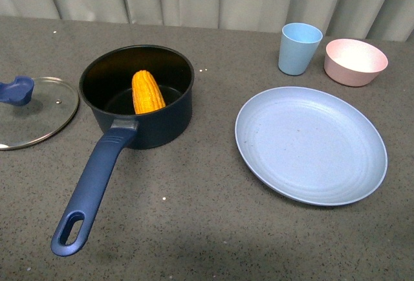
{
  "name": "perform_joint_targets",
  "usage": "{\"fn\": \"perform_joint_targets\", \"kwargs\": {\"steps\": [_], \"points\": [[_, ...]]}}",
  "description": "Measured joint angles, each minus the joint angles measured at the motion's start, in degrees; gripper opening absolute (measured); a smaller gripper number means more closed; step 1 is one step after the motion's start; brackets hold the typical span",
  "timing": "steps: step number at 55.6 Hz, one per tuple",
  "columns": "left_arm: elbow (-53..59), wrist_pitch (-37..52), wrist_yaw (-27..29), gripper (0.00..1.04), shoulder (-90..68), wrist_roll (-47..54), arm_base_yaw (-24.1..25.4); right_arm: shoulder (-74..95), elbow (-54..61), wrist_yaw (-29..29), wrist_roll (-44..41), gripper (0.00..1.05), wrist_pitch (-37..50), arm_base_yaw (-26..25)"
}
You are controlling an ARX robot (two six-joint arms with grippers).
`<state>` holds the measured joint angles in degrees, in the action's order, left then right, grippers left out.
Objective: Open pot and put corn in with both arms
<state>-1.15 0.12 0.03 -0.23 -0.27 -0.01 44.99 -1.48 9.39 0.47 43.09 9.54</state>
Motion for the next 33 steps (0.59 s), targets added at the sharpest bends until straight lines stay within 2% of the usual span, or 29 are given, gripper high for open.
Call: {"fn": "perform_joint_targets", "kwargs": {"steps": [11,15,20,33], "points": [[0.0,0.0,0.0,0.98,0.0,0.0,0.0,-9.2,1.1,-3.2,-0.2,0.14,-8.4,-3.1],[0.0,0.0,0.0,0.98,0.0,0.0,0.0,-12.3,1.2,-8.2,-0.3,0.02,-11.2,-6.5],[0.0,0.0,0.0,0.98,0.0,0.0,0.0,-15.8,1.2,-8.9,-0.4,0.01,-14.2,-9.1],[0.0,0.0,0.0,0.98,0.0,0.0,0.0,-22.3,1.2,-9.3,-0.4,0.01,-20.3,-9.4]]}}
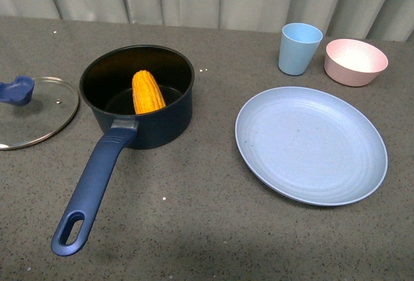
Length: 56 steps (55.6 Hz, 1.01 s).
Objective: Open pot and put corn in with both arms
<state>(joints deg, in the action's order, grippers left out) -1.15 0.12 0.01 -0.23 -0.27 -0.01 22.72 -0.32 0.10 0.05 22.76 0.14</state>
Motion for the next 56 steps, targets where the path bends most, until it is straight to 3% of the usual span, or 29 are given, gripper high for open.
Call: {"fn": "perform_joint_targets", "kwargs": {"steps": [37,43,56], "points": [[0.0,0.0,0.0,0.98,0.0,0.0,0.0,-12.7,0.0,0.0,0.0,0.01,-12.5,0.0],[0.0,0.0,0.0,0.98,0.0,0.0,0.0,-20.3,0.0,-0.1,0.0,0.01,-22.0,0.0],[0.0,0.0,0.0,0.98,0.0,0.0,0.0,-22.4,0.0,-0.2,0.0,0.01,-22.7,0.0]]}}
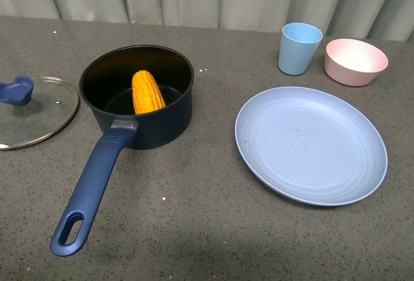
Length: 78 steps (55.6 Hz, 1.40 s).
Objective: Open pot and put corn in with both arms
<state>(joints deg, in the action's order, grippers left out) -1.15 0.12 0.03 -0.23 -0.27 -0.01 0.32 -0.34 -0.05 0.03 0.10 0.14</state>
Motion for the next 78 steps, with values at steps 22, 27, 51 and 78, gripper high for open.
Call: {"fn": "perform_joint_targets", "kwargs": {"steps": [22,27,51,78], "points": [[0.0,0.0,0.0,0.98,0.0,0.0,0.0,-0.1,0.0,0.0,0.0,0.65,0.0,0.0],[0.0,0.0,0.0,0.98,0.0,0.0,0.0,-0.1,0.0,0.0,0.0,0.79,0.0,0.0],[0.0,0.0,0.0,0.98,0.0,0.0,0.0,-0.1,0.0,0.0,0.0,0.95,0.0,0.0],[0.0,0.0,0.0,0.98,0.0,0.0,0.0,-0.1,0.0,0.0,0.0,0.95,0.0,0.0]]}}
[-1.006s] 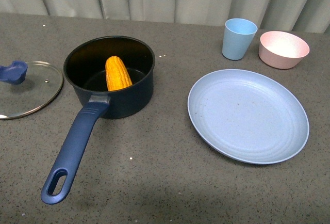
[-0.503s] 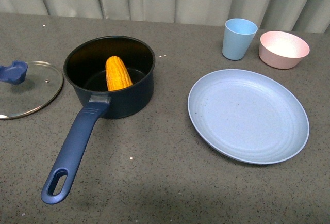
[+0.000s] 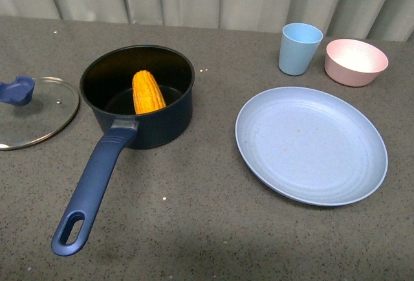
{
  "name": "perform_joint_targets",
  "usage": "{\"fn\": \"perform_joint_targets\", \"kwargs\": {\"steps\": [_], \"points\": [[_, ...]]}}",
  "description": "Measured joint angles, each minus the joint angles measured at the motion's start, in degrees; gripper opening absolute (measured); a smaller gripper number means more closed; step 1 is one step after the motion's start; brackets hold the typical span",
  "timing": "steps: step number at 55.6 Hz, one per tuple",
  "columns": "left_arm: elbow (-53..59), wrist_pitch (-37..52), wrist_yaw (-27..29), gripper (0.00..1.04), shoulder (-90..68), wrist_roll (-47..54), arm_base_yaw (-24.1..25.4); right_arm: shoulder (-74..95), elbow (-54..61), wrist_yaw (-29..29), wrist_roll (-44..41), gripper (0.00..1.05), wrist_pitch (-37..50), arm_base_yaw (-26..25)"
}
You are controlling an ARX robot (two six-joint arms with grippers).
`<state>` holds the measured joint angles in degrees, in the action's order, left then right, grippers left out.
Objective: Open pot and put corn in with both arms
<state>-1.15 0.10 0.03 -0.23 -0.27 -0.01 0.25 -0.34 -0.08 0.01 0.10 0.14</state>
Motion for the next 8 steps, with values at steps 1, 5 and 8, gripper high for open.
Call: {"fn": "perform_joint_targets", "kwargs": {"steps": [1,5,8], "points": [[0.0,0.0,0.0,0.98,0.0,0.0,0.0,0.0,0.0,0.0,0.0,0.95,0.0,0.0],[0.0,0.0,0.0,0.98,0.0,0.0,0.0,0.0,0.0,0.0,0.0,0.95,0.0,0.0],[0.0,0.0,0.0,0.98,0.0,0.0,0.0,0.0,0.0,0.0,0.0,0.95,0.0,0.0]]}}
